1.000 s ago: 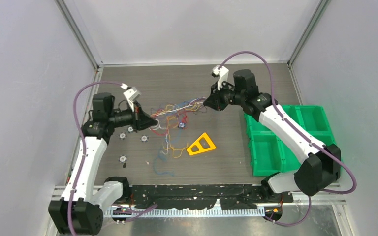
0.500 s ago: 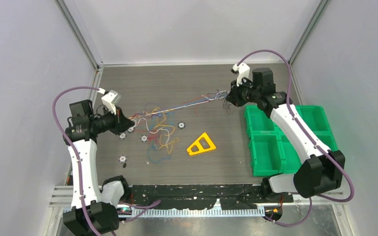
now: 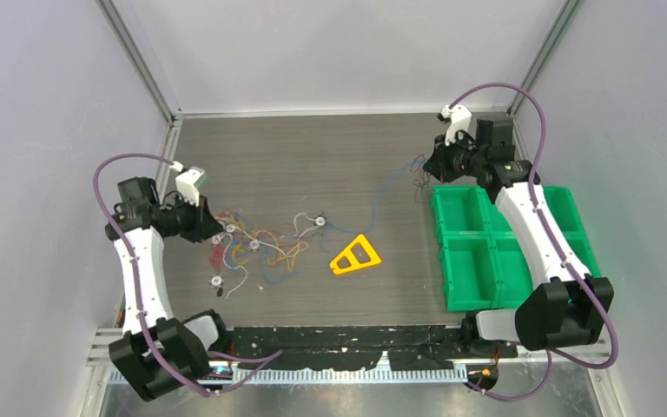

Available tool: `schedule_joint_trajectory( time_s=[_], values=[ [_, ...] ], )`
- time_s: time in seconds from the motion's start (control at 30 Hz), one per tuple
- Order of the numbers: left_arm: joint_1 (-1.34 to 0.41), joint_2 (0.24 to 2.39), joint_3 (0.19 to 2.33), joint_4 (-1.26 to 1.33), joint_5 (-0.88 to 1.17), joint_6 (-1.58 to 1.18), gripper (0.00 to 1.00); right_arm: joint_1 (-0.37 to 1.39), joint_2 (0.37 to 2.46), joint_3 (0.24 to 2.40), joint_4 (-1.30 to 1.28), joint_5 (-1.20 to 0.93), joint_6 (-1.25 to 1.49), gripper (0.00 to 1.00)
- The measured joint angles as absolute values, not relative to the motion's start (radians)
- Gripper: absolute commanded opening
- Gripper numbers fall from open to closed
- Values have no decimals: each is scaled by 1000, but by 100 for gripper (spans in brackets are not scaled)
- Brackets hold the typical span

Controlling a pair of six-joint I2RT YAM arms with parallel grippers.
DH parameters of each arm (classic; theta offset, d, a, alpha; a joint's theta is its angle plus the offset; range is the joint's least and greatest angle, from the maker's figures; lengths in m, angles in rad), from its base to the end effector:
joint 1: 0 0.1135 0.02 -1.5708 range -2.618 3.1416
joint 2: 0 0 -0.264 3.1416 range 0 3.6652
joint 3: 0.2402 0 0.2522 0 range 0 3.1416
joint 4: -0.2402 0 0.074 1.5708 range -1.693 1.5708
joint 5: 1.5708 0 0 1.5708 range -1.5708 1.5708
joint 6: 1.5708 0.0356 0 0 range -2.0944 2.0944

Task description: Untangle the cables

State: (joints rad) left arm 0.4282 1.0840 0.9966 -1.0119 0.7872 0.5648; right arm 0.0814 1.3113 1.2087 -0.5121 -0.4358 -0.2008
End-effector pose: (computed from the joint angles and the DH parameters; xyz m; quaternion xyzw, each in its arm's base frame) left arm 0.1840 0.0563 0.2969 0.1507 0.8898 -0.2251 0.3673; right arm 0.2867 0.0385 0.3420 -0.2204 0.8443 0.1648 0.4598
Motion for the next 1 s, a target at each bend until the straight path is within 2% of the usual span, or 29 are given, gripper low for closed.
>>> schedule_joint_trajectory(
  time_s=[0.17, 0.2, 0.23, 0.3, 0.33, 0.37, 0.67, 0.83, 0.9, 0.97, 1.0],
  values=[
    [303, 1048, 984, -981, 842, 525, 0, 93, 1331, 1232, -515, -588, -163, 5],
    [273, 1035, 977, -963, 849, 504, 18, 94, 1334, 1234, -515, -620, -152, 5],
    [237, 1023, 971, -942, 853, 487, 47, 95, 1336, 1235, -513, -653, -141, 6],
    [163, 1008, 965, -905, 850, 472, 88, 105, 1338, 1237, -511, -715, -118, 5],
    [132, 1005, 965, -891, 850, 458, 98, 110, 1338, 1238, -509, -744, -107, 5],
    [92, 1000, 965, -870, 849, 453, 99, 121, 1338, 1238, -505, -770, -98, 5],
    [-245, 973, 967, -611, 839, 269, 99, 351, 1338, 1234, -446, -888, -25, 6],
    [-438, 1084, 1001, -446, 804, 115, 90, 435, 1340, 1227, -401, -904, 24, 8],
    [-480, 1144, 1020, -405, 789, 57, 78, 455, 1345, 1225, -382, -906, 41, 10],
    [-508, 1205, 1038, -368, 776, -2, 50, 464, 1346, 1218, -367, -910, 55, 12],
    [-514, 1230, 1044, -354, 770, -34, 30, 467, 1347, 1214, -364, -912, 60, 13]
  ],
)
